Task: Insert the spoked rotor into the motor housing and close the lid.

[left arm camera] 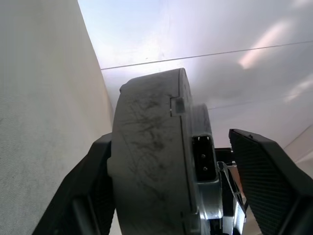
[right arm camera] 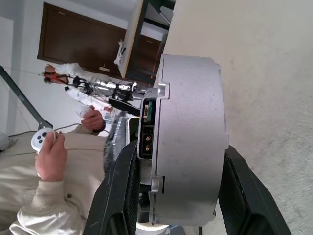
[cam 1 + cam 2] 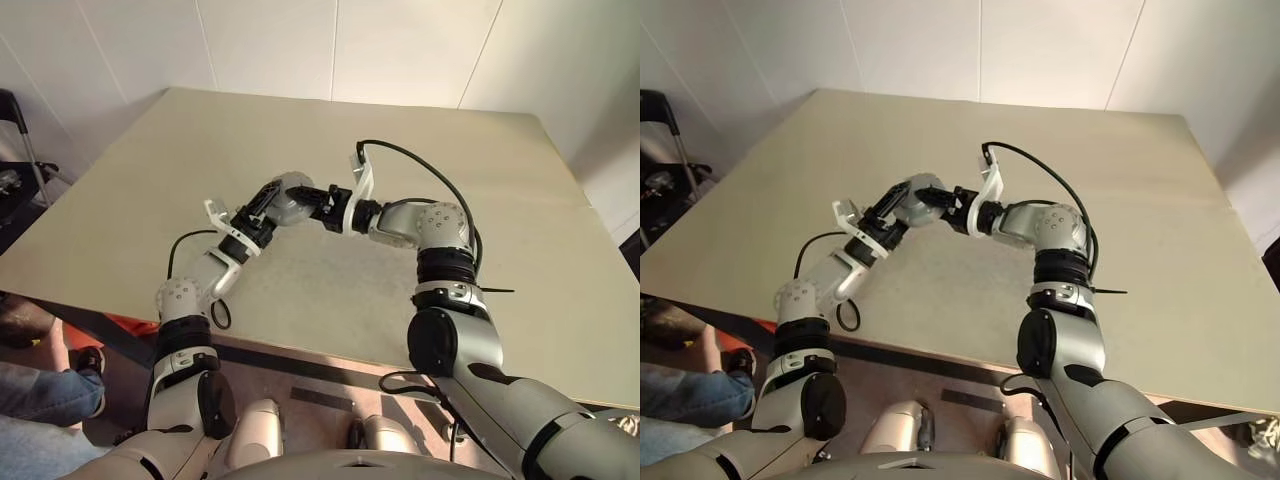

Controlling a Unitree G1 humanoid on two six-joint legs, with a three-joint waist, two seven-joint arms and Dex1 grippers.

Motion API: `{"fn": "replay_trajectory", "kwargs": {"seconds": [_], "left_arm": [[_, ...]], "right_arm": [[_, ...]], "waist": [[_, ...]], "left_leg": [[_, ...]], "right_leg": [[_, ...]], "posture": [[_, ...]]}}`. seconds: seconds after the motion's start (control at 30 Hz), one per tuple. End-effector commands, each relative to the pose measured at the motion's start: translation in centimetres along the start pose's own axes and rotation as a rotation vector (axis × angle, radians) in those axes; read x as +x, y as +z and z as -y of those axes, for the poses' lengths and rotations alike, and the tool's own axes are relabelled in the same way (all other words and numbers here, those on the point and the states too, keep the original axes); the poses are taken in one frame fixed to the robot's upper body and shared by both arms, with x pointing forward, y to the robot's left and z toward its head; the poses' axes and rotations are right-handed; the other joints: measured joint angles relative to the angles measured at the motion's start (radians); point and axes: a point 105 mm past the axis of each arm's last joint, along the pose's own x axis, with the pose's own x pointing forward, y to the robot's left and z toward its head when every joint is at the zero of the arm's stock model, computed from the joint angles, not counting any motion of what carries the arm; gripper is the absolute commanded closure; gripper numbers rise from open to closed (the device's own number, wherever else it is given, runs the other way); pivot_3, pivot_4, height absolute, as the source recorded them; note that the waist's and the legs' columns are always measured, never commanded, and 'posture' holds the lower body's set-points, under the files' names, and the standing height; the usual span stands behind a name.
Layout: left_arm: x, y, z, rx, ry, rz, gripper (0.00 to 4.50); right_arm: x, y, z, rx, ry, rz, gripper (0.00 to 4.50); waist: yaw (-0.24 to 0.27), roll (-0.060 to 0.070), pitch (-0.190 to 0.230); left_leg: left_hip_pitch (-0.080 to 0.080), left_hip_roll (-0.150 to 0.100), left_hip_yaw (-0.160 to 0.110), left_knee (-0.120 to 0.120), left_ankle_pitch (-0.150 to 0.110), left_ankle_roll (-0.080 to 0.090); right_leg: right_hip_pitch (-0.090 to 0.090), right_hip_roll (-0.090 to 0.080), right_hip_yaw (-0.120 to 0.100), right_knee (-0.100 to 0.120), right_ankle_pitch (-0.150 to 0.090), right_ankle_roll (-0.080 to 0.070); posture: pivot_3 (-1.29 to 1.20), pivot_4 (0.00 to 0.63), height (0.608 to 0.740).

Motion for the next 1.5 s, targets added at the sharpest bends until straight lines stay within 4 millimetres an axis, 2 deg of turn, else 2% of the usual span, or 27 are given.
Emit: {"fn": "replay_trajectory", "kwargs": {"seconds": [0.03, 0.33, 0.53, 0.63, 0.77, 0.83, 1.0, 1.13, 1.27, 1.37, 1.5], "left_arm": [[0.5, 0.3, 1.3, 0.032, -0.046, -0.002, 2.23], [0.7, 0.2, 0.8, 0.042, -0.014, -0.015, 2.25], [0.6, 0.7, 0.1, 0.099, 0.027, 0.007, 2.25], [0.0, 1.7, -0.7, 0.189, 0.081, 0.054, 2.25], [-0.8, 3.2, -1.4, 0.238, 0.136, 0.136, 2.25], [-2.3, 5.6, -2.4, 0.299, 0.23, 0.241, 2.25], [-4.4, 8.9, -3.8, 0.342, 0.347, 0.375, 2.25], [-4.7, 9.7, -4.5, 0.36, 0.405, 0.4, 2.25], [-5.2, 10.2, -5.0, 0.407, 0.45, 0.407, 1.08], [-6.3, 12.6, -4.0, 0.499, 0.483, 0.483, 0.02], [-7.6, 16.0, -1.6, 0.604, 0.469, 0.572, 0.02]], "right_arm": [[-0.2, 1.2, -2.0, -0.049, 0.062, 0.045, 2.37], [-0.2, 1.7, -1.3, -0.079, 0.032, 0.093, 2.37], [-0.5, 3.5, 1.4, -0.171, -0.158, 0.211, 0.49], [-0.9, 4.3, 3.0, -0.223, -0.24, 0.268, 0.49], [-1.2, 4.7, 4.0, -0.231, -0.28, 0.29, 0.49], [-1.4, 4.8, 4.6, -0.231, -0.297, 0.294, 0.49], [-1.5, 4.7, 5.0, -0.23, -0.302, 0.298, 0.49], [-1.3, 4.6, 5.0, -0.237, -0.301, 0.298, 0.49], [-1.1, 4.5, 4.9, -0.243, -0.298, 0.288, 0.45], [-1.2, 4.4, 5.2, -0.241, -0.303, 0.275, 0.45], [-1.1, 4.0, 5.6, -0.232, -0.294, 0.23, 0.45]], "waist": [[0.0, 0.0, 0.0], [-0.001, 0.0, 0.0], [-0.002, 0.0, 0.0], [-0.003, 0.0, 0.0], [-0.005, 0.0, 0.0], [-0.005, 0.0, 0.0], [-0.007, -0.001, 0.0], [-0.004, -0.001, 0.0], [-0.004, -0.001, 0.0], [-0.009, -0.001, 0.0], [-0.025, -0.002, 0.0]], "left_leg": [[0.0, 0.0, 0.0, 0.0, 0.0, 0.0], [0.0, 0.0, 0.0, 0.0, 0.0, 0.0], [0.001, 0.0, 0.0, 0.0, 0.0, -0.001], [0.001, 0.0, 0.0, 0.0, 0.0, -0.001], [0.001, 0.0, 0.0, 0.0, 0.0, -0.001], [0.001, 0.0, 0.0, 0.0, 0.0, -0.001], [0.001, 0.0, 0.0, 0.0, 0.0, -0.001], [0.001, 0.0, 0.0, 0.0, 0.0, 0.0], [0.003, 0.0, 0.0, 0.002, 0.001, -0.001], [0.008, 0.0, 0.0, 0.002, 0.001, -0.002], [0.011, 0.002, 0.0, 0.0, 0.004, -0.006]], "right_leg": [[0.0, 0.0, 0.0, 0.0, 0.0, 0.0], [0.0, 0.0, 0.0, 0.0, 0.0, 0.0], [0.001, 0.0, 0.0, 0.0, 0.0, 0.001], [0.001, 0.0, 0.0, 0.0, 0.001, 0.001], [0.0, 0.0, 0.0, 0.0, 0.001, 0.001], [0.0, 0.0, 0.0, 0.0, 0.001, 0.001], [0.001, 0.0, 0.0, 0.001, 0.001, 0.001], [0.001, 0.0, 0.0, 0.001, 0.001, 0.001], [0.002, 0.0, 0.0, 0.003, 0.001, 0.001], [0.005, 0.0, 0.0, 0.005, -0.001, -0.002], [0.006, 0.001, 0.0, 0.007, -0.002, -0.004]], "posture": [[0.0, 0.0, 0.74], [0.0, 0.0, 0.74], [0.0, 0.0, 0.74], [0.0, 0.0, 0.74], [0.0, 0.0, 0.74], [0.0, 0.0, 0.74], [0.0, 0.0, 0.74], [0.0, 0.0, 0.74], [0.0, 0.0, 0.74], [0.0, 0.0, 0.74], [0.0, 0.0, 0.74]]}}
